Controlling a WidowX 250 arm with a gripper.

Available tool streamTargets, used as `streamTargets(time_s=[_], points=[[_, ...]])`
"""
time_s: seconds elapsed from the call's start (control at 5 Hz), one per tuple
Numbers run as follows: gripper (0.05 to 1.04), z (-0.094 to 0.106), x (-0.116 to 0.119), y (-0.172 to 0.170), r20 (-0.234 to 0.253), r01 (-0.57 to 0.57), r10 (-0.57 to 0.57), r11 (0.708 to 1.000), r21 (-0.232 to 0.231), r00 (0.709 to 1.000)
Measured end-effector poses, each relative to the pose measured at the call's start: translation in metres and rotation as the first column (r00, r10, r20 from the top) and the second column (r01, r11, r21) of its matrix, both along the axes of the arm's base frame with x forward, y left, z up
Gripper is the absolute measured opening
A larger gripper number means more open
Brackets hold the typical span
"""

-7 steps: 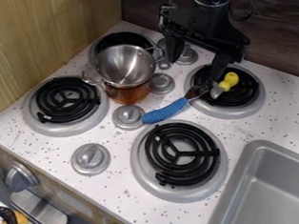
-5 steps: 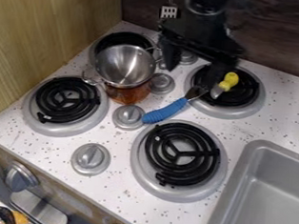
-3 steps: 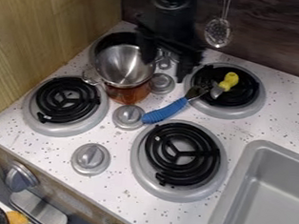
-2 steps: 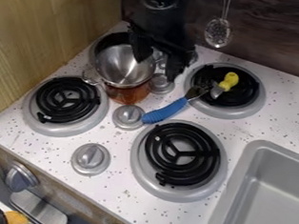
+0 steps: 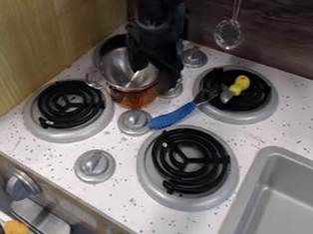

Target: Move the silver pot to the left top burner.

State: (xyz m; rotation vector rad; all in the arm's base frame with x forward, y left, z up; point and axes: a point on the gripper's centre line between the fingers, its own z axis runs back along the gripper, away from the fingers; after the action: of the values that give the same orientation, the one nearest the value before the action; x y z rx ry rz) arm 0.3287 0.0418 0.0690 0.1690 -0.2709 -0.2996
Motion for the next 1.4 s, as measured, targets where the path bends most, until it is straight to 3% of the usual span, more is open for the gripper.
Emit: streamTargets(time_s=[0.4,0.6,1.4], points=[[1.0,-0.011,0.006,0.014,0.027,0.029,-0.03,0.998,0.048,0.999],[1.0,-0.013,0.005,0.02,0.014,0.031,-0.032,0.997,0.065,0.999],[1.0,-0.019,0.009,0.035,0.003,0.035,-0.035,0.998,0.057,0.999]])
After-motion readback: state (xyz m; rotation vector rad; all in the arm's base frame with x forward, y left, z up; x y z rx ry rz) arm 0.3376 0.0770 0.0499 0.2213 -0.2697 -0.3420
